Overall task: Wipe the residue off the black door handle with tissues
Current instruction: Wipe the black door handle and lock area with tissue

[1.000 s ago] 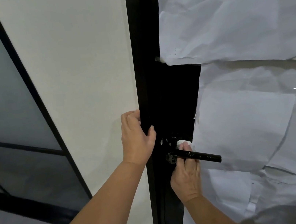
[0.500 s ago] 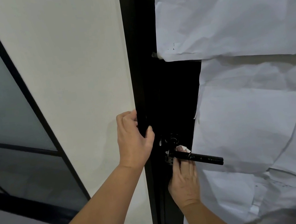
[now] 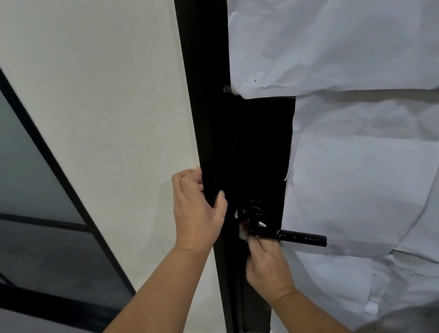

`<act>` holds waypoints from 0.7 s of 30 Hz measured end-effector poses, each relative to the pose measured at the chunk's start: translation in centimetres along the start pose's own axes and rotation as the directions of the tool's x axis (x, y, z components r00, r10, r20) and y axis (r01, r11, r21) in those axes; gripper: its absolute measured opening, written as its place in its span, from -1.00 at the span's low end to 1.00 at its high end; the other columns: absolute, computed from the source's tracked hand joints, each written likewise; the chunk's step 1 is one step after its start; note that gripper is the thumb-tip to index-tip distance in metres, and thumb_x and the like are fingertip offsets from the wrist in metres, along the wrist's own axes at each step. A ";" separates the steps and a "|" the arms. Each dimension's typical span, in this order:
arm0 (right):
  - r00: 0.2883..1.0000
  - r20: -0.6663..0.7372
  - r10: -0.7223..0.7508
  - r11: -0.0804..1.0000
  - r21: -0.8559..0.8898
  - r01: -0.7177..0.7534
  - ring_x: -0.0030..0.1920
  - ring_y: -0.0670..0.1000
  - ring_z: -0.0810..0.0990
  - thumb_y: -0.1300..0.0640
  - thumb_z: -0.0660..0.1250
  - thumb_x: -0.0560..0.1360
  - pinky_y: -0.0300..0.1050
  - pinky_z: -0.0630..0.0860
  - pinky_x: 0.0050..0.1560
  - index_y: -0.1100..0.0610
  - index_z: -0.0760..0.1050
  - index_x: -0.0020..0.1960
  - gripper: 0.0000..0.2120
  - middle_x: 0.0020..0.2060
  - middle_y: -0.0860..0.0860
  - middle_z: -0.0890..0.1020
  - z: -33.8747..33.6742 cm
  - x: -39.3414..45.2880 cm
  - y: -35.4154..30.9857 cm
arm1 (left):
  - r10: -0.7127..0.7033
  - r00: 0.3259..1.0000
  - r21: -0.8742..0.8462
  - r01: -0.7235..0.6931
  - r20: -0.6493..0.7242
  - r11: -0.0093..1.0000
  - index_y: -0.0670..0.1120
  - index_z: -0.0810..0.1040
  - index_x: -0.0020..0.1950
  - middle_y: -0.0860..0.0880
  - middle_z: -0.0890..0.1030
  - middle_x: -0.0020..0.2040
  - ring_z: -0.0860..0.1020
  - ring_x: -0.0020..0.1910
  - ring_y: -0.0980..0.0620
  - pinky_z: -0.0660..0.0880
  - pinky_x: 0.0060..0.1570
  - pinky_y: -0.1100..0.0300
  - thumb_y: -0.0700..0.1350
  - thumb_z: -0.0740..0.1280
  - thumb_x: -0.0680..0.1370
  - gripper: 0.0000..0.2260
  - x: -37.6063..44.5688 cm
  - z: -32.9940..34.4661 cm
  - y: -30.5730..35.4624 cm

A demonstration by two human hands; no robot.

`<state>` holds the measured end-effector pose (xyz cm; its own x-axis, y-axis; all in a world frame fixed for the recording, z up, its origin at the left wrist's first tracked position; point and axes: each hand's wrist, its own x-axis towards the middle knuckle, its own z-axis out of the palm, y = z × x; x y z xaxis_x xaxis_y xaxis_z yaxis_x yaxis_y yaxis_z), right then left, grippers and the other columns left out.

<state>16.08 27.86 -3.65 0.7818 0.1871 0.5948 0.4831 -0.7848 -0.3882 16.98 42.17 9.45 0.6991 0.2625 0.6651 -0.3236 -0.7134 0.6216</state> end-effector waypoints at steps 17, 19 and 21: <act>0.459 0.295 0.838 -0.037 0.870 -0.492 -0.08 0.09 0.62 0.37 0.30 0.51 -0.10 0.60 0.04 0.20 0.52 -0.07 -0.89 -0.15 0.09 0.64 -4.8 0.2 -3.4 | -0.113 0.990 -0.011 0.114 0.082 0.993 -0.03 0.43 0.21 0.07 0.33 0.08 0.42 -0.03 0.14 0.54 0.03 0.22 -0.20 0.48 0.42 -0.58 0.1 -0.9 1.3; 0.485 0.300 0.821 -0.103 0.914 -0.391 -0.01 0.07 0.65 0.37 0.32 0.50 -0.13 0.59 0.07 0.22 0.54 0.02 -0.87 -0.06 0.08 0.67 -4.8 1.0 -4.0 | -0.124 0.988 -0.009 0.125 0.092 0.992 -0.03 0.43 0.20 0.06 0.34 0.08 0.44 -0.03 0.12 0.55 0.02 0.22 -0.19 0.48 0.42 -0.59 0.1 -1.0 1.3; 0.504 0.309 0.807 -0.167 0.937 -0.306 0.04 0.10 0.64 0.41 0.35 0.46 -0.06 0.55 0.13 0.25 0.52 0.08 -0.79 -0.03 0.11 0.66 -4.4 2.0 -4.6 | -0.113 0.989 -0.011 0.115 0.095 0.993 -0.03 0.43 0.19 0.05 0.35 0.08 0.43 -0.03 0.12 0.55 0.02 0.20 -0.19 0.48 0.42 -0.60 0.2 -1.0 1.1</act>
<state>13.64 29.26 2.46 0.9052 -0.3567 -0.2310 0.0491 0.6278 -0.7768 16.11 42.04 10.68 0.7888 0.2783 0.5480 -0.2485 -0.6711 0.6985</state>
